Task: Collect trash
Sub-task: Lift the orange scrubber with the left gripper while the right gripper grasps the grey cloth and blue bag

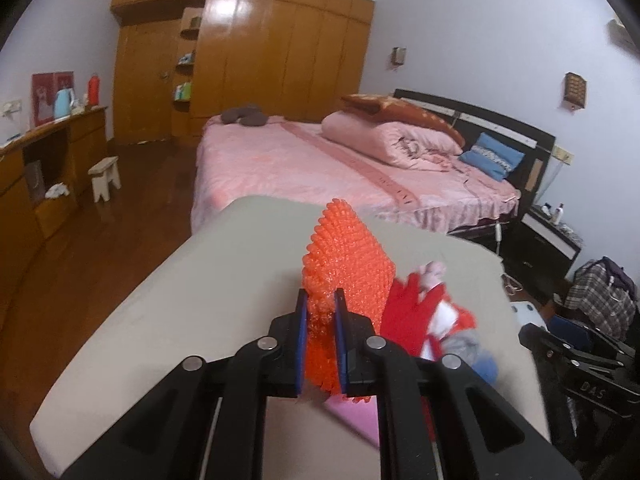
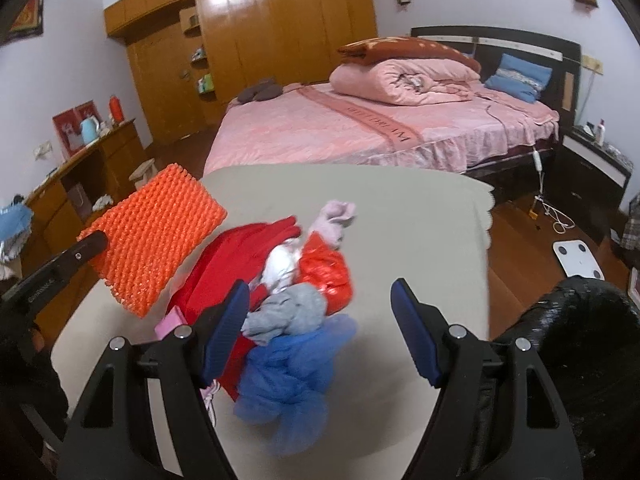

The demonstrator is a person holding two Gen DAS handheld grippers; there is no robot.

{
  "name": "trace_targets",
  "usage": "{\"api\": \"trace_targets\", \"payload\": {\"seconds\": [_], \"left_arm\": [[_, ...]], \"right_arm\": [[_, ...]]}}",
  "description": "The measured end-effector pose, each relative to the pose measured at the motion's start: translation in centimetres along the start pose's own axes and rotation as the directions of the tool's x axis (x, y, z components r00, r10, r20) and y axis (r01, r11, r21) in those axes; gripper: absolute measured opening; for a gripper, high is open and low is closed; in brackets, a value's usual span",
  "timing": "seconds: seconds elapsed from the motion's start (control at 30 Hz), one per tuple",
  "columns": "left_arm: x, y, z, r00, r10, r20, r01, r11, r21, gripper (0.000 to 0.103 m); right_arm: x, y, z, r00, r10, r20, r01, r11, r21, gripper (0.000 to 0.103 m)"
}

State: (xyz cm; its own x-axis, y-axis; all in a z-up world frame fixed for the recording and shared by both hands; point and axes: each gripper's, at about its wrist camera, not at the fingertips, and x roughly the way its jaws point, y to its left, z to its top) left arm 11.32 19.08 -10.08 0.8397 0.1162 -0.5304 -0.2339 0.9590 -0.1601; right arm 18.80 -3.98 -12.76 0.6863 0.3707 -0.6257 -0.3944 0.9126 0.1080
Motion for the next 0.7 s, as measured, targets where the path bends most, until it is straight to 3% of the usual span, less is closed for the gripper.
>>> {"api": "trace_targets", "payload": {"seconds": [0.43, 0.47, 0.53, 0.7], "left_arm": [[0.6, 1.3, -2.1, 0.999, 0.012, -0.034, -0.012, 1.0, -0.005, 0.012], [0.7, 1.3, -2.1, 0.999, 0.011, -0.035, -0.011, 1.0, -0.004, 0.012], [0.7, 1.3, -2.2, 0.999, 0.009, -0.037, -0.009, 1.0, -0.002, 0.012], [0.5, 1.4, -2.0, 0.999, 0.001, -0.035, -0.001, 1.0, -0.008, 0.012]], "right_arm": [[6.6, 1.3, -1.5, 0.989, 0.033, -0.144, -0.033, 0.999, 0.006, 0.071], [7.0, 1.4, -1.6, 0.986, 0.053, -0.158, -0.053, 0.999, 0.006, 0.068], [7.4, 1.5, -1.5, 0.979, 0.095, -0.179, -0.097, 0.995, 0.0, 0.053], [6.4, 1.2, -0.9, 0.98, 0.126, -0.155, -0.131, 0.991, -0.023, 0.031]]}}
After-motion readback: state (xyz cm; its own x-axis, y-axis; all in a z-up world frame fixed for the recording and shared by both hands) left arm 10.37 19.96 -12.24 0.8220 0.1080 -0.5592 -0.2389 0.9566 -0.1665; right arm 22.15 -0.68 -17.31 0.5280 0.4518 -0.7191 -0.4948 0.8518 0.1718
